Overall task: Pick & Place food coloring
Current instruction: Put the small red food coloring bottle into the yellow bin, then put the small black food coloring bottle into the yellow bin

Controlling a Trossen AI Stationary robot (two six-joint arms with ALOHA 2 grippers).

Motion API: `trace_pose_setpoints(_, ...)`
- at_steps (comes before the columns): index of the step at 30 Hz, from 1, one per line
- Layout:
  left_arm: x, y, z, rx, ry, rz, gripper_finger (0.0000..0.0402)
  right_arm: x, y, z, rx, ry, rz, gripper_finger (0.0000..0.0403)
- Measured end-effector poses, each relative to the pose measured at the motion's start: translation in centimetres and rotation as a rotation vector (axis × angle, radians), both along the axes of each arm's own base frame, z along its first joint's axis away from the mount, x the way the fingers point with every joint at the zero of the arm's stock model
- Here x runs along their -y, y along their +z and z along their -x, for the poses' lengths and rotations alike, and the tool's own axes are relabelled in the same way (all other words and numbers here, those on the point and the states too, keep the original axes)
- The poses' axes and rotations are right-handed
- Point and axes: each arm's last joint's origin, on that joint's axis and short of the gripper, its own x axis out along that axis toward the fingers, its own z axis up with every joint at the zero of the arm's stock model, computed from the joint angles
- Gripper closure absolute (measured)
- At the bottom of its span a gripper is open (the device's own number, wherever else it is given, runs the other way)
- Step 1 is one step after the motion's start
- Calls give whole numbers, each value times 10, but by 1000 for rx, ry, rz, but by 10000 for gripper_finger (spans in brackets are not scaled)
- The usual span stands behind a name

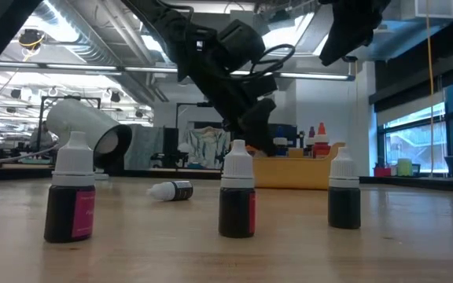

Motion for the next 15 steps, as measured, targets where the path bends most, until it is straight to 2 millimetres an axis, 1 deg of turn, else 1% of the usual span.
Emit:
trace_pose_setpoints(6, -1, 0, 0, -4, 23, -22, 300, 0, 0, 0, 0, 0, 0, 259)
trace_pose_setpoints(15, -2, 0, 1, -3, 59, -34, 303, 0, 0, 0, -1, 1, -1, 259)
